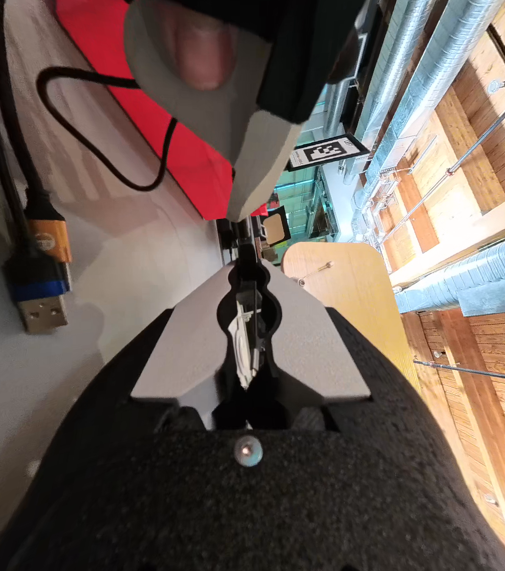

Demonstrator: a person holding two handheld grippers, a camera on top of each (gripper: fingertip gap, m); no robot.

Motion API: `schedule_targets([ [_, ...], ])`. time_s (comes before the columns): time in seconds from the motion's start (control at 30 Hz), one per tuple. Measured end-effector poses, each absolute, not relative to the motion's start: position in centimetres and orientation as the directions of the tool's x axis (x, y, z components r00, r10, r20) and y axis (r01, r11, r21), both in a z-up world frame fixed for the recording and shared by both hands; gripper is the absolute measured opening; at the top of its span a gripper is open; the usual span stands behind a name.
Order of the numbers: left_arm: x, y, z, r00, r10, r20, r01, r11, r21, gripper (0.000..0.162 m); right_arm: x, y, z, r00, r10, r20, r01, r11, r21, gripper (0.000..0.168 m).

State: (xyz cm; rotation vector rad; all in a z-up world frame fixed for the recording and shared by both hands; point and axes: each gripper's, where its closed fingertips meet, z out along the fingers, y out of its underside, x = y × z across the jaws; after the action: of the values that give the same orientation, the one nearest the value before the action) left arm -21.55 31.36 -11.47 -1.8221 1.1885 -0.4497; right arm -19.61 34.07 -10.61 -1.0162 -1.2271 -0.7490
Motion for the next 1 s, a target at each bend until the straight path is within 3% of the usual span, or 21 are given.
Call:
schedule_targets([
  [0.47,-21.2,31.9,-11.7,0.420,-0.896,-0.146,-0.526,-0.109,-0.843,0.008,-19.4,35.0,-11.3,0.178,0.072,0.981,0.921,0.339,-0.192,0.007],
  [0.53,-21.0,32.0,-10.9,0.453,-0.884,-0.117,-0.481,-0.132,-0.867,0.010,-19.0,35.4,-10.9,0.262,0.128,0.957,0.896,0.336,-0.290,0.007],
  [0.63,-22.1,30.1,-6.7,0.481,-0.875,-0.043,-0.375,-0.162,-0.913,0.043,-16.7,36.2,-10.6,0.380,0.189,0.906,0.869,0.263,-0.419,0.007],
  [0.67,-23.1,29.1,-5.3,0.482,-0.876,-0.020,-0.337,-0.164,-0.927,0.045,-15.8,36.4,-10.5,0.444,0.226,0.867,0.846,0.212,-0.489,0.008],
  [0.8,-28.4,24.8,-5.6,0.467,-0.878,0.105,-0.219,-0.229,-0.948,0.035,-13.4,34.9,-6.0,0.742,0.338,0.579,0.593,0.073,-0.802,0.008],
  [0.93,-32.3,23.3,-12.8,0.519,-0.845,0.126,-0.288,-0.311,-0.906,0.028,-10.7,32.5,2.0,0.857,0.363,0.366,0.398,-0.014,-0.917,0.008],
  [1.0,-32.6,23.2,-13.7,0.517,-0.841,0.156,-0.333,-0.366,-0.869,0.028,-7.8,31.6,6.3,0.899,0.319,0.299,0.331,-0.048,-0.942,0.008],
])
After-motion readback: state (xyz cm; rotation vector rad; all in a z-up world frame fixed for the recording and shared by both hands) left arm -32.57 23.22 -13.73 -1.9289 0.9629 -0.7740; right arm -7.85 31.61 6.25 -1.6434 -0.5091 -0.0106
